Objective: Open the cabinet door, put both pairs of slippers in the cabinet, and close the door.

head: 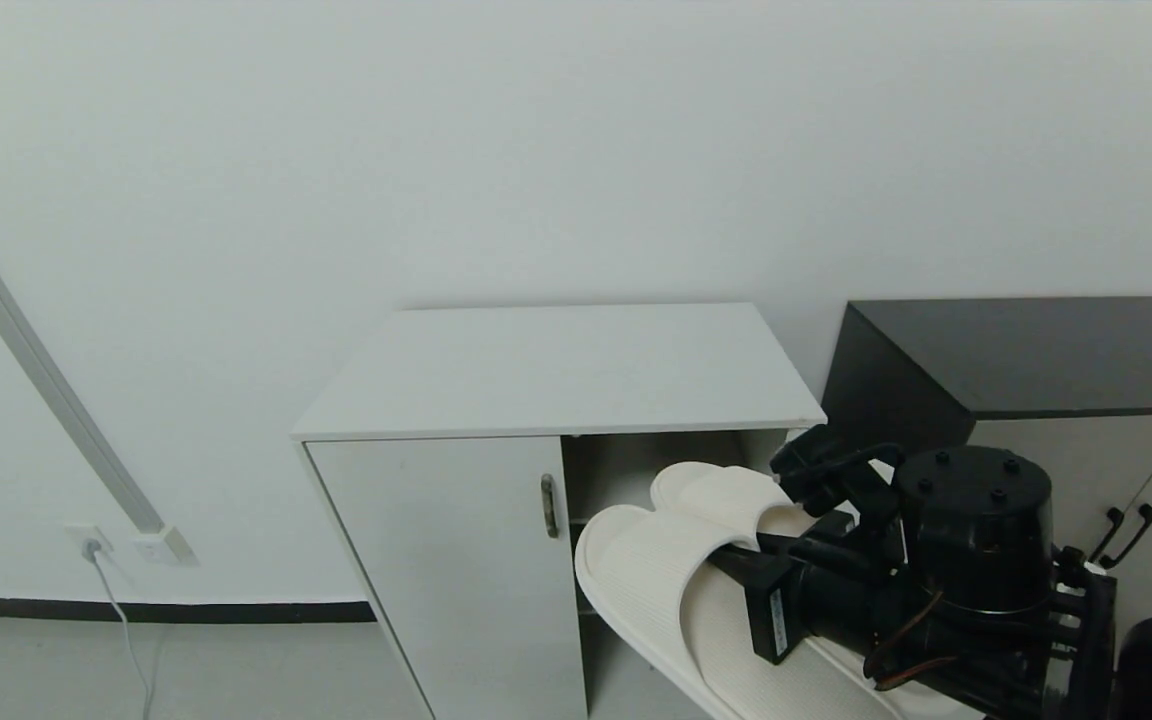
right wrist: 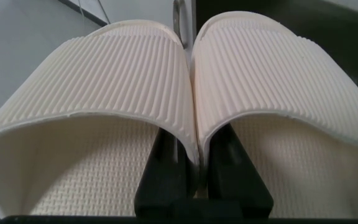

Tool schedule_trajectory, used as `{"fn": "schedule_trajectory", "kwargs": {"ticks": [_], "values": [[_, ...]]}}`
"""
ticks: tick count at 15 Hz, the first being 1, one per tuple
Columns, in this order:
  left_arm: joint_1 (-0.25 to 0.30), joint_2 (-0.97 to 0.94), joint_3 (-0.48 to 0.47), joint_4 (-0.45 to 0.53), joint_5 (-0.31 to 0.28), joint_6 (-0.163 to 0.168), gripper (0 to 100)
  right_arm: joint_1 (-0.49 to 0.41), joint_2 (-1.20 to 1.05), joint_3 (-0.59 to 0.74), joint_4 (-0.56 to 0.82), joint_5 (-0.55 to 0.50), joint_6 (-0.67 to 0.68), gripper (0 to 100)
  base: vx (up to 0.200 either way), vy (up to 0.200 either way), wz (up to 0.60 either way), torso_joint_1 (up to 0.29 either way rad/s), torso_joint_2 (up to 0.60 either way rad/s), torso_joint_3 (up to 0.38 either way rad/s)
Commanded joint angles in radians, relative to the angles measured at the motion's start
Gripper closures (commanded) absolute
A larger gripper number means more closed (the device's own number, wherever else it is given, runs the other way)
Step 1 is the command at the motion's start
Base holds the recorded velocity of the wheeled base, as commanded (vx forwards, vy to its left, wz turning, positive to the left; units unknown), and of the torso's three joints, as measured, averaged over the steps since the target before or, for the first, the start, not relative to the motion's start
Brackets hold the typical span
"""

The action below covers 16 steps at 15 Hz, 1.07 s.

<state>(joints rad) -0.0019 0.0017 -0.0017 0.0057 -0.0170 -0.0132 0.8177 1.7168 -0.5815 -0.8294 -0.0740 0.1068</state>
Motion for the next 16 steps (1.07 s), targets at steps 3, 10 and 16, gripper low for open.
{"fn": "schedule_trajectory", "kwargs": {"ticks": [3, 10, 16], "values": [[0.0, 0.0, 0.0, 0.0, 0.0, -0.001, 100, 0.0, 0.0, 0.008, -0.002, 0.0, -0.001, 100, 0.0, 0.0, 0.0, -0.232, 0.55, 0.32], [-0.001, 0.0, 0.0, 0.0, 0.0, -0.001, 100, 0.0, 0.001, 0.015, -0.017, -0.001, -0.009, 100, 0.0, 0.0, 0.0, -0.203, 0.52, 0.318], [0.0, 0.0, 0.0, 0.0, 0.0, -0.002, 100, 0.0, 0.004, 0.017, -0.019, -0.001, -0.013, 100, 0.0, 0.0, 0.0, -0.161, 0.48, 0.323]]}}
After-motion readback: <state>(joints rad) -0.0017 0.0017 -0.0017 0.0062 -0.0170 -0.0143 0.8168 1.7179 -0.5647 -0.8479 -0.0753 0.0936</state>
